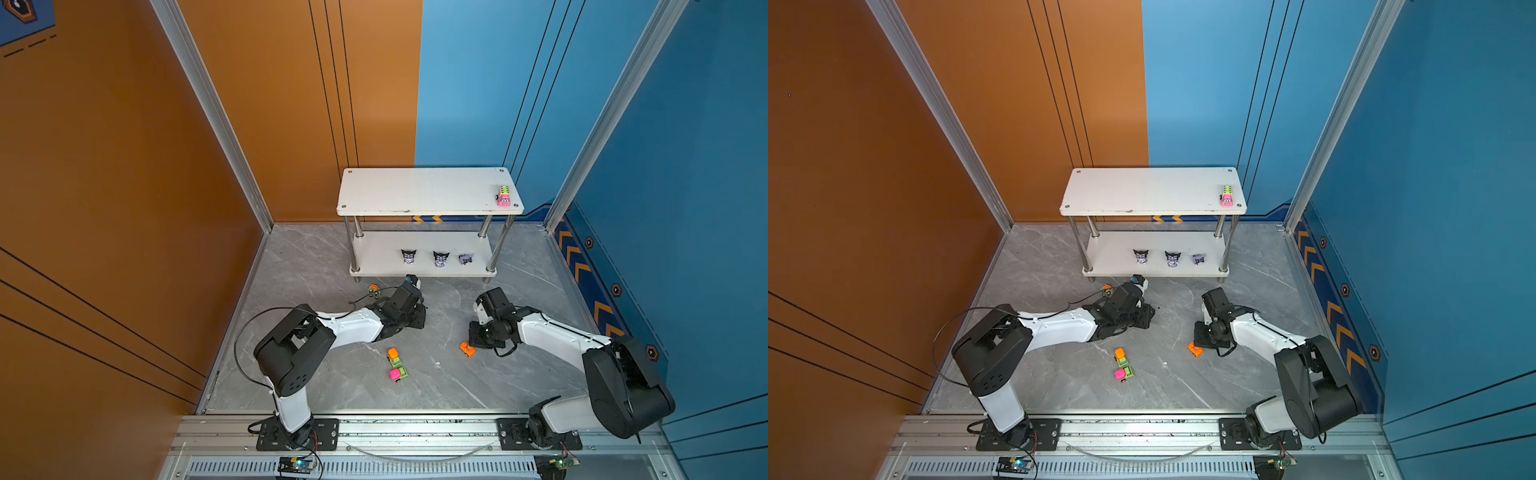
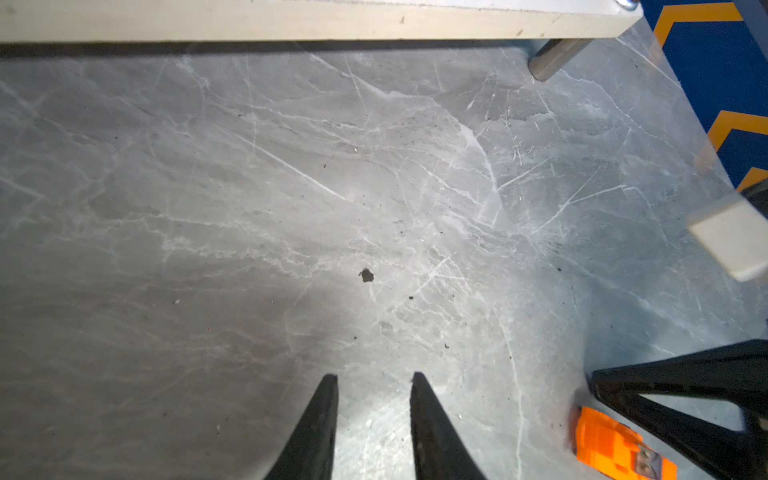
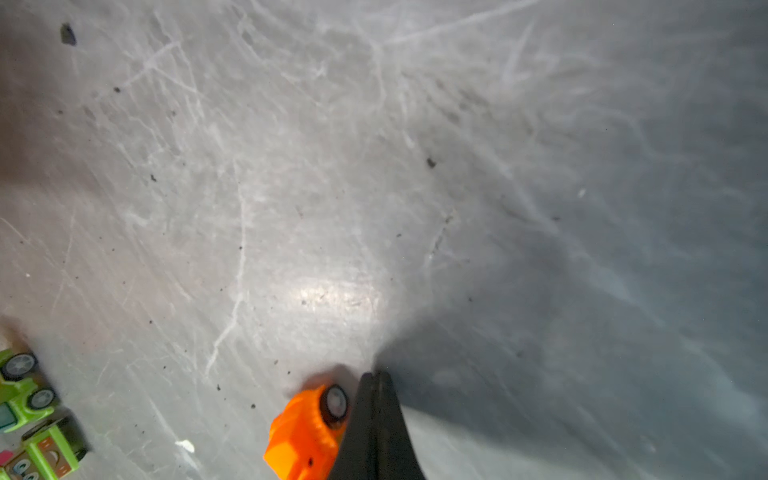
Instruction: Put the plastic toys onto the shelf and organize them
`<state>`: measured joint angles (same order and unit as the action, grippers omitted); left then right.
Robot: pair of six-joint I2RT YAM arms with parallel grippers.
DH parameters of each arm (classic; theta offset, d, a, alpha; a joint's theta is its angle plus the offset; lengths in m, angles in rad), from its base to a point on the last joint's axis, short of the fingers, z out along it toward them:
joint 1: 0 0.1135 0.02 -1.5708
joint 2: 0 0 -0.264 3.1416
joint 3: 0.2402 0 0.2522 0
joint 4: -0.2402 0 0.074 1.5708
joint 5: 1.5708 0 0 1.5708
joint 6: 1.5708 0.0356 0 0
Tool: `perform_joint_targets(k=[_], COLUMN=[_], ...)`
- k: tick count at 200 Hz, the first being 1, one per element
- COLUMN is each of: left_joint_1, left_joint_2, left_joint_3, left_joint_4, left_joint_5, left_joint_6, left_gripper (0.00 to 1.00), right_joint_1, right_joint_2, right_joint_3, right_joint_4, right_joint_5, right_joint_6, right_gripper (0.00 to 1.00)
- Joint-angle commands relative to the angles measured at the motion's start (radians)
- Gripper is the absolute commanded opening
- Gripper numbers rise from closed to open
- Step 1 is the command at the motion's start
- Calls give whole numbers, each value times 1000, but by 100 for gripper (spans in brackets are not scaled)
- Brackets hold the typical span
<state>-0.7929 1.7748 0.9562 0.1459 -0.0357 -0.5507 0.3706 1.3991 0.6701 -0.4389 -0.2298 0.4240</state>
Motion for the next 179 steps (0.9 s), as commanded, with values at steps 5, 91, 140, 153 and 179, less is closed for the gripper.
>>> perform_joint_targets(k=[5,91,140,153,179], left_joint_1=[9,18,20,22,21], left_joint_2=[1,72,62,55,46], left_joint_3=[-6,67,53,44,34], left_joint_4=[-5,18,21,20,20], left_joint_5=[6,40,40,39,37], left_joint_6=[-9,-13,-14,-13,-14], left_gripper=[32,32,32,32,32], right_joint_1=[38,376,358,300,212], right_joint_2=[-118,-174,-108,-102,-88], right_joint_3=[12,2,-45,-53,-55], right_joint_4=[-124,-182,-109,-101,-75], right_joint_5=[78,153,133,123,111], right_joint_6=[10,137,143,123,81], right_gripper=[0,0,0,0,0])
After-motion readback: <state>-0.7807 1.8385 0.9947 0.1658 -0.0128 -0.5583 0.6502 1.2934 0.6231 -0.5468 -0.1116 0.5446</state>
